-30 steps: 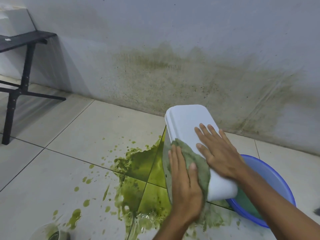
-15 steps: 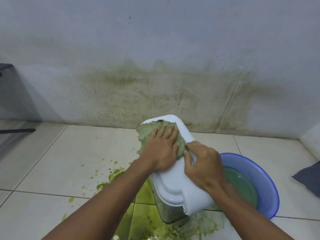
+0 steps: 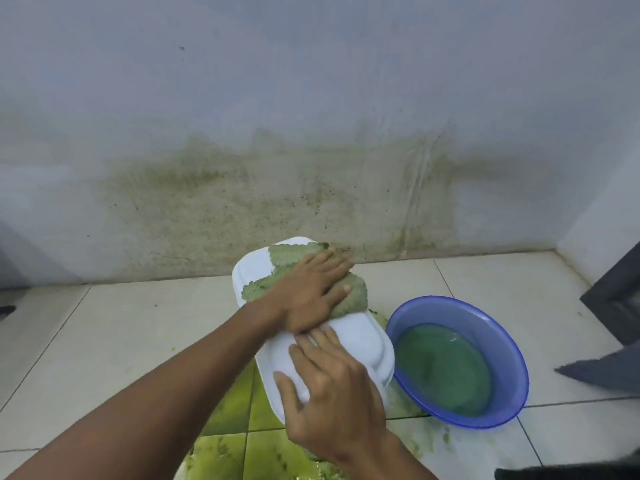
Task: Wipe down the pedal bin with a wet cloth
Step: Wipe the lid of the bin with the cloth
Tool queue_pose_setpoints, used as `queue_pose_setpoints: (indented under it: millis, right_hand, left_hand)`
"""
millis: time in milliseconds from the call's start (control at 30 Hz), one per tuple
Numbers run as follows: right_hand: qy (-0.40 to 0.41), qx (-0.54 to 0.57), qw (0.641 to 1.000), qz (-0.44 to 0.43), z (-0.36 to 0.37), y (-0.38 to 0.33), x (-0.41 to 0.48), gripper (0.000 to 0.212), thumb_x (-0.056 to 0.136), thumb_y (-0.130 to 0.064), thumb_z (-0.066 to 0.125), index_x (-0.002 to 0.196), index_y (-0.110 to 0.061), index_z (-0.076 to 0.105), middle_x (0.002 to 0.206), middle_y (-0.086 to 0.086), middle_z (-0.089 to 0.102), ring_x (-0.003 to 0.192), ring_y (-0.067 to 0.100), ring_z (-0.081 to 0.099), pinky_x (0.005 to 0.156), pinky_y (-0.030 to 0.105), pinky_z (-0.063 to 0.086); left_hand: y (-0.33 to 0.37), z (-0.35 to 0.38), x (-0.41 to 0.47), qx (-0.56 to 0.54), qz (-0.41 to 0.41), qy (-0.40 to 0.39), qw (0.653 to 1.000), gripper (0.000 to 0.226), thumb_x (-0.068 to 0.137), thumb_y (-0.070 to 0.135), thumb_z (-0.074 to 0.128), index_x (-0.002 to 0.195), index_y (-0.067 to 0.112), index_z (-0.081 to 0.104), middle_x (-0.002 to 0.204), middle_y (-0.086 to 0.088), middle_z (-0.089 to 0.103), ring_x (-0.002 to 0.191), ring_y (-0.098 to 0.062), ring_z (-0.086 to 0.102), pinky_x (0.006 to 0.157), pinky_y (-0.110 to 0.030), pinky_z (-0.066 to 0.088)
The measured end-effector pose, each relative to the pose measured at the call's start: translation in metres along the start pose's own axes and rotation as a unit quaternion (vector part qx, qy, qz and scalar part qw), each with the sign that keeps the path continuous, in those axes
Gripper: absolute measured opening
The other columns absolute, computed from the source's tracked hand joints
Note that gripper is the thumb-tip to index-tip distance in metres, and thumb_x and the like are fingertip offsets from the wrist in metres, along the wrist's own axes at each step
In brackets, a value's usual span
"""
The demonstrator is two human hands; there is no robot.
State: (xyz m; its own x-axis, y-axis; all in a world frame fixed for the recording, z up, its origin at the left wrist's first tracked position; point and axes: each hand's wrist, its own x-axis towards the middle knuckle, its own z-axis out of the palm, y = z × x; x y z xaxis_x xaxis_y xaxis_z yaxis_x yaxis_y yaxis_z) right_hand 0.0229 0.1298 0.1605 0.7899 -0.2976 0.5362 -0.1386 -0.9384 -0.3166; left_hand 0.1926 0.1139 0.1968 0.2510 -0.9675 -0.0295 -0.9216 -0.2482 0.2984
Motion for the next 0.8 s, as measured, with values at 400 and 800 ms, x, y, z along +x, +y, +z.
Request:
queue_pose_setpoints:
  millis: [400, 800]
  right_hand:
    - [0.008, 0.103, 0.980, -0.167, -0.016, 0.042, 0.000, 0.035, 0.083, -0.036, 0.076, 0.098, -0.005, 0.075, 0.110, 0.007, 0.074, 0.111, 0.025, 0.067, 0.101, 0.036, 0.049]
    - [0.114, 0.204, 0.968, 0.089, -0.034, 0.090, 0.015, 0.016, 0.077, -0.010, 0.065, 0.088, -0.009, 0.077, 0.093, 0.000, 0.077, 0.095, 0.002, 0.070, 0.092, 0.021, 0.053]
  left_hand:
    - [-0.039, -0.010, -0.007, 0.004, -0.077, 0.023, 0.997, 0.060, 0.107, 0.051, 0.024, 0.158, 0.021, 0.031, 0.166, 0.003, 0.024, 0.155, -0.015, 0.010, 0.126, -0.043, 0.008]
    - [0.028, 0.012, -0.058, 0.048, -0.107, 0.012, 0.993, 0.062, 0.107, 0.050, 0.015, 0.162, 0.028, -0.002, 0.169, 0.006, -0.009, 0.154, -0.016, -0.017, 0.125, -0.038, -0.010]
